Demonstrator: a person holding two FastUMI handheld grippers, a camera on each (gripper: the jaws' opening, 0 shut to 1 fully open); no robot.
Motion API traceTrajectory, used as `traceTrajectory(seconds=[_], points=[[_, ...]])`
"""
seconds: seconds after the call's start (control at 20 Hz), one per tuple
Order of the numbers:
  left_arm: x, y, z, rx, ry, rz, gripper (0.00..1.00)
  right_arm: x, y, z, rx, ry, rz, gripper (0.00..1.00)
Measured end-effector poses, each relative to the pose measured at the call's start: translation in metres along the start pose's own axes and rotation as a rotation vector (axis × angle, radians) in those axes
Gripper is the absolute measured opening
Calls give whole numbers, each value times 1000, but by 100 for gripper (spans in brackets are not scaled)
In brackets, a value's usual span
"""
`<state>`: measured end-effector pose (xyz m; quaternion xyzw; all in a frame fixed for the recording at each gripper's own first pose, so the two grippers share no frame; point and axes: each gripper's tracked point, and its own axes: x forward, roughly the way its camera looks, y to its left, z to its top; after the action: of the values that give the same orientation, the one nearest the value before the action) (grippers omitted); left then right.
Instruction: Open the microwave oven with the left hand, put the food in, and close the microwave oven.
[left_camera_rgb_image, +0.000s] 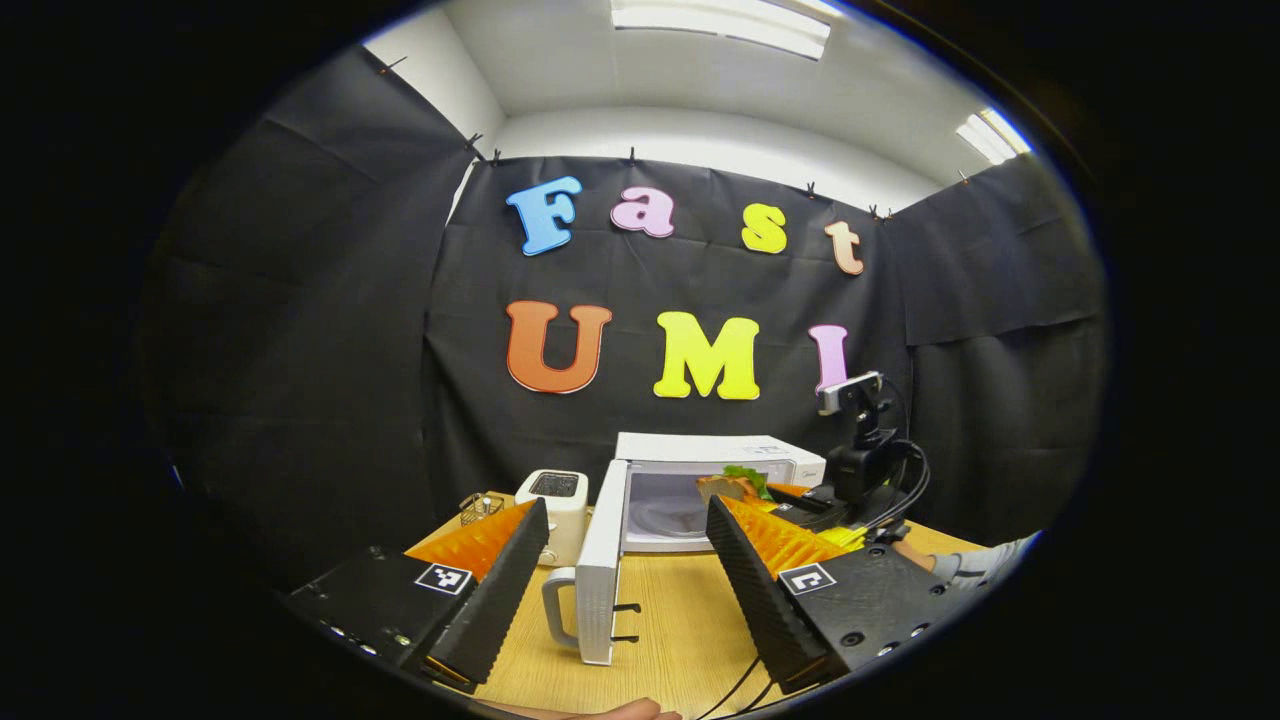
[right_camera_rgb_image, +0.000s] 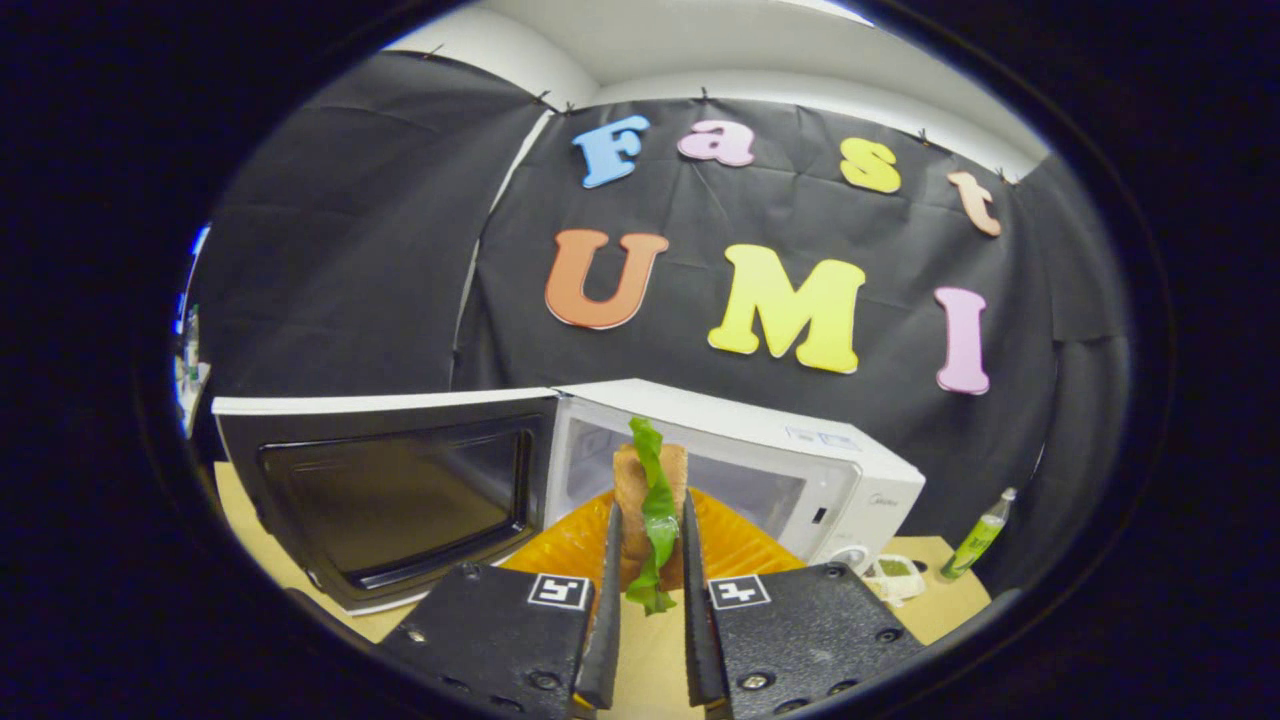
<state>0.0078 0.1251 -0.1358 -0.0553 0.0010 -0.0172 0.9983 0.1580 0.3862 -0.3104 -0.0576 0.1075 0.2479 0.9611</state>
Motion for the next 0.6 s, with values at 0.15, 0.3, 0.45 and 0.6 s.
traceTrajectory(seconds=[0.15,0.3,0.45,0.6], points=[[4,7,-4,17,11,19,95,43,-1,-11,84,-13,-41,25],[13,15,-10,40,22,43,84,80,-3,-26,221,-25,-95,30],[21,23,-17,49,25,74,95,111,-10,-33,408,-89,-156,24],[32,26,-24,15,45,97,95,143,-12,-39,582,-105,-196,30]])
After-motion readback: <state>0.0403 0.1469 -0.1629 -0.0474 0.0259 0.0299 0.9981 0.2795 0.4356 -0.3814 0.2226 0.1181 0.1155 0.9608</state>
